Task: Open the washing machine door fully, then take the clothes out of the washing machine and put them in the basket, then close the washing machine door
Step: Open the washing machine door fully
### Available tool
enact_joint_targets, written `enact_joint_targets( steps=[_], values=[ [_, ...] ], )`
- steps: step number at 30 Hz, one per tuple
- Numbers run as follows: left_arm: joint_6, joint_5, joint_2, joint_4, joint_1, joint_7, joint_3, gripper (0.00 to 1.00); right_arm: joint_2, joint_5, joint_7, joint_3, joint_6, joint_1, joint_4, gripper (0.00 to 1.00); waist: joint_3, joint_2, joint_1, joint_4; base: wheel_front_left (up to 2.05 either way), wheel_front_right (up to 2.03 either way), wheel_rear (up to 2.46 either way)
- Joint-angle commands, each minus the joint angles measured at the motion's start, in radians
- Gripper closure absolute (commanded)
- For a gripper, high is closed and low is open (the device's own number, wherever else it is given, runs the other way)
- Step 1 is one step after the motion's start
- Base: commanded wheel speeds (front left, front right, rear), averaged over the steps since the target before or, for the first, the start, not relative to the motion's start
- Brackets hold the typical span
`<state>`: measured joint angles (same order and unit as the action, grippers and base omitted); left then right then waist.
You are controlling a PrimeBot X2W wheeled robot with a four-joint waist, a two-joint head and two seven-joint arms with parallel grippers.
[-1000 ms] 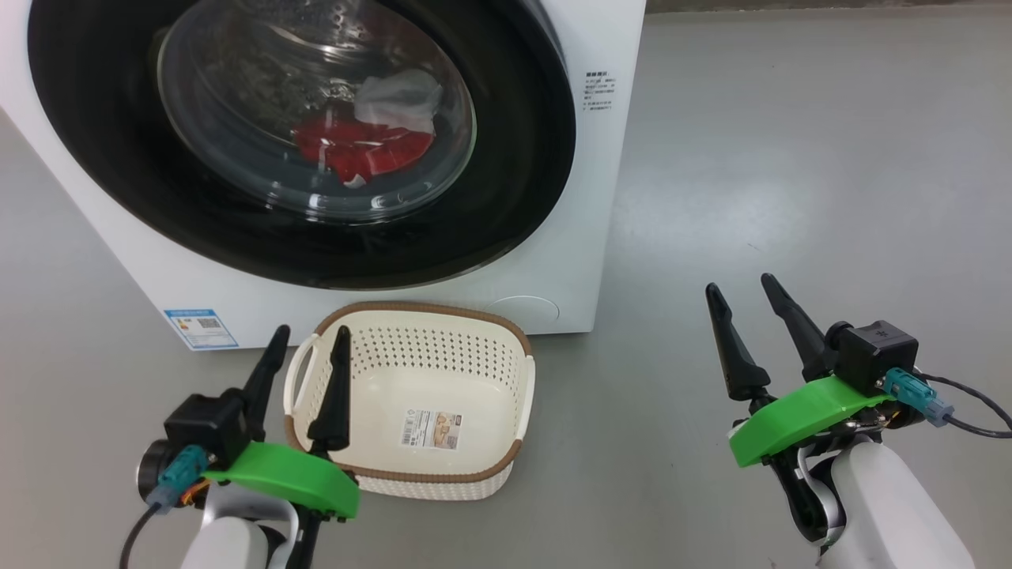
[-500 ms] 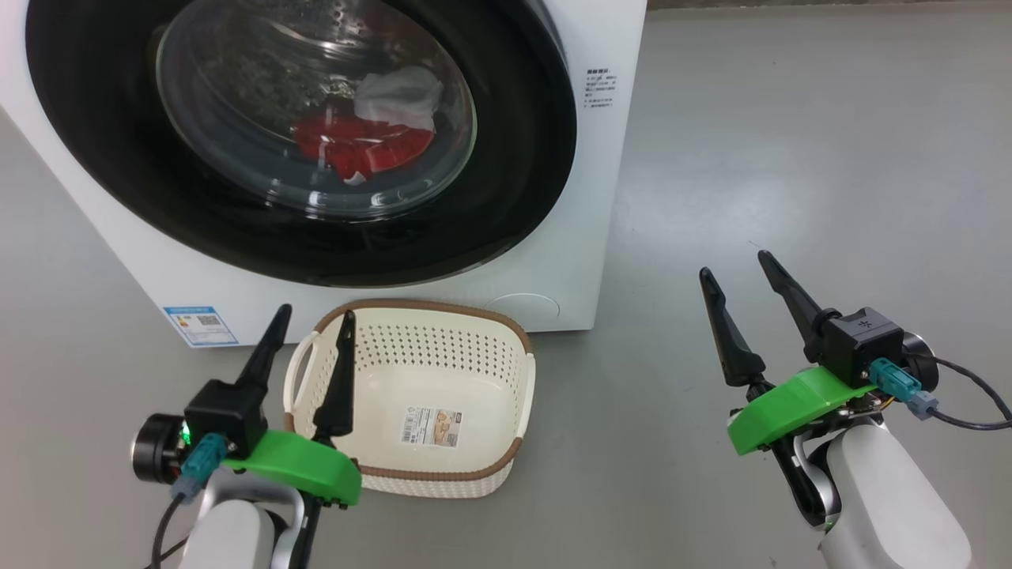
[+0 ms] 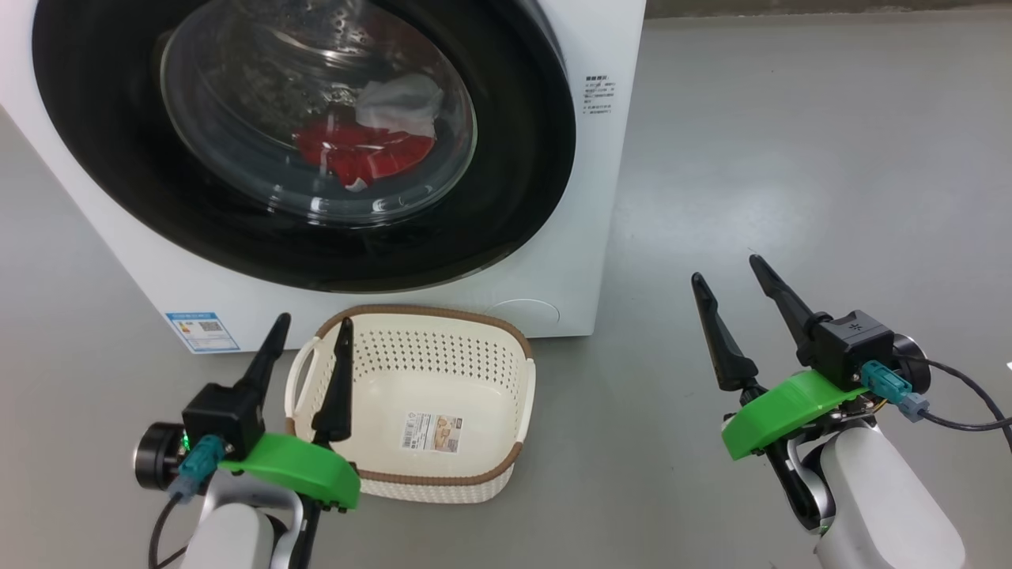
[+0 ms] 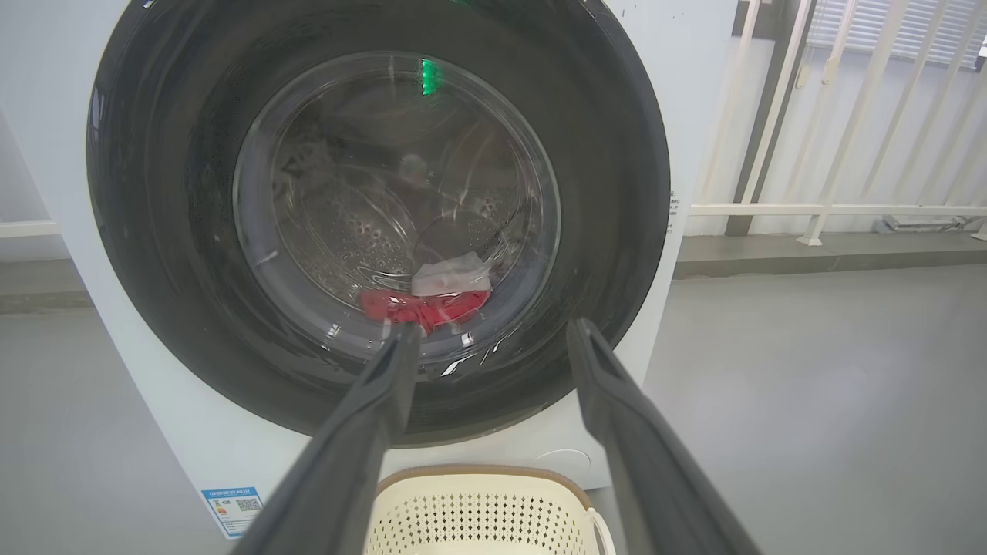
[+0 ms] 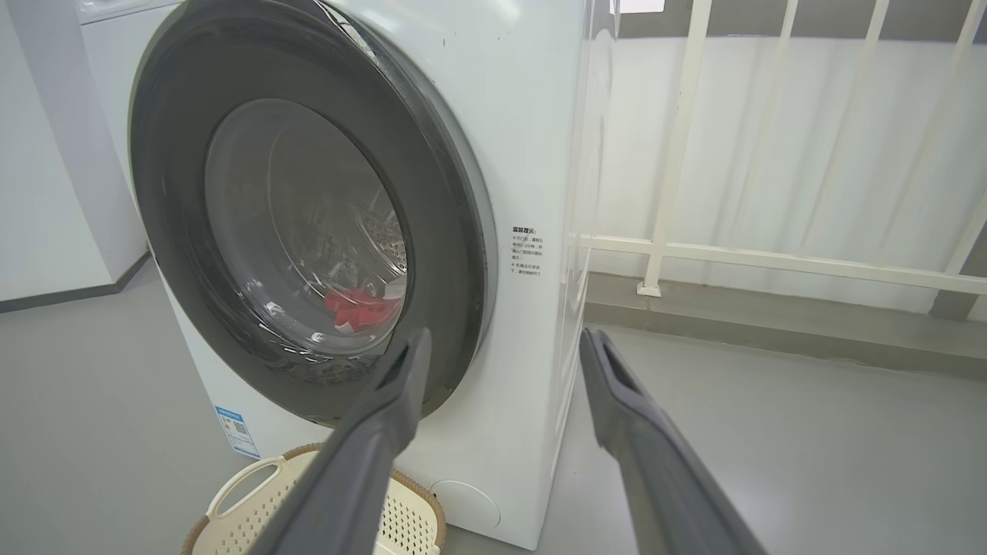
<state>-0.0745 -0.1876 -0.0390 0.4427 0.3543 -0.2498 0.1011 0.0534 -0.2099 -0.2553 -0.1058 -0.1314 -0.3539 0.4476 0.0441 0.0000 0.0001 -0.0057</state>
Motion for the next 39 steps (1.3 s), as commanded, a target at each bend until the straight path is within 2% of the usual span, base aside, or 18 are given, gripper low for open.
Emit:
enact_joint_targets(
  steps=[1, 2, 3, 4, 5, 6, 9, 12, 17, 25, 39],
  values=[
    [0.01, -0.004, -0.011, -0.021, 0.044, -0.012, -0.027, 0.0, -0.003, -0.005, -0.006, -0.021, 0.001, -0.026, -0.02, 0.0, 0.0, 0.0, -0.0001, 0.0, 0.0, 0.0, 0.0],
    [0.01, -0.005, -0.011, -0.021, 0.043, -0.012, -0.026, 0.0, -0.003, -0.006, -0.006, -0.026, 0.001, -0.026, -0.016, 0.18, 0.001, 0.0, -0.0001, 0.001, 0.0, 0.0, 0.0],
    [0.01, -0.005, -0.011, -0.022, 0.043, -0.012, -0.025, 0.0, -0.003, -0.009, -0.006, -0.029, 0.001, -0.027, -0.015, 0.49, 0.002, 0.0, -0.0001, 0.002, 0.0, 0.0, 0.0],
    [0.01, -0.005, -0.011, -0.022, 0.044, -0.012, -0.023, 0.0, -0.003, -0.012, -0.006, -0.032, 0.001, -0.028, -0.014, 0.64, 0.005, 0.0, -0.0001, 0.003, 0.0, 0.0, 0.0],
    [0.01, -0.005, -0.011, -0.023, 0.044, -0.012, -0.022, 0.0, -0.003, -0.014, -0.006, -0.035, 0.001, -0.03, -0.012, 0.93, 0.008, 0.0, -0.0001, 0.005, 0.0, 0.0, 0.0],
    [0.01, -0.005, -0.011, -0.026, 0.046, -0.012, -0.02, 0.0, -0.003, -0.016, -0.006, -0.036, 0.001, -0.032, -0.011, 1.0, 0.014, 0.0, -0.0001, 0.007, 0.0, 0.0, 0.0],
    [0.008, -0.006, -0.011, -0.036, 0.052, -0.012, -0.014, 0.0, -0.003, -0.038, -0.006, -0.036, 0.001, -0.045, -0.012, 1.0, 0.03, 0.0, -0.0001, 0.015, 0.0, 0.0, 0.0],
    [0.006, -0.008, -0.011, -0.051, 0.058, -0.012, -0.008, 0.0, -0.003, -0.106, -0.006, -0.034, 0.001, -0.06, -0.013, 1.0, 0.048, 0.0, -0.0001, 0.022, 0.0, 0.0, 0.0],
    [0.007, -0.01, -0.011, -0.084, 0.066, -0.012, 0.002, 0.0, -0.003, -0.35, -0.006, -0.054, 0.001, -0.101, -0.023, 1.0, 0.081, 0.0, -0.0001, 0.034, 0.0, 0.0, 0.0],
    [0.004, -0.007, -0.011, -0.169, 0.078, -0.012, 0.007, 0.0, 0.015, -0.626, 0.001, -0.085, 0.001, -0.197, -0.021, 1.0, 0.146, 0.0, -0.0001, 0.056, 0.0, 0.0, 0.0],
    [0.005, -0.015, -0.011, -0.223, 0.118, -0.012, 0.036, 0.0, 0.107, -1.092, 0.182, -0.065, 0.001, -0.373, -0.055, 1.0, 0.286, 0.0, -0.0001, 0.105, 0.0, 0.0, 0.0]
  ],
)
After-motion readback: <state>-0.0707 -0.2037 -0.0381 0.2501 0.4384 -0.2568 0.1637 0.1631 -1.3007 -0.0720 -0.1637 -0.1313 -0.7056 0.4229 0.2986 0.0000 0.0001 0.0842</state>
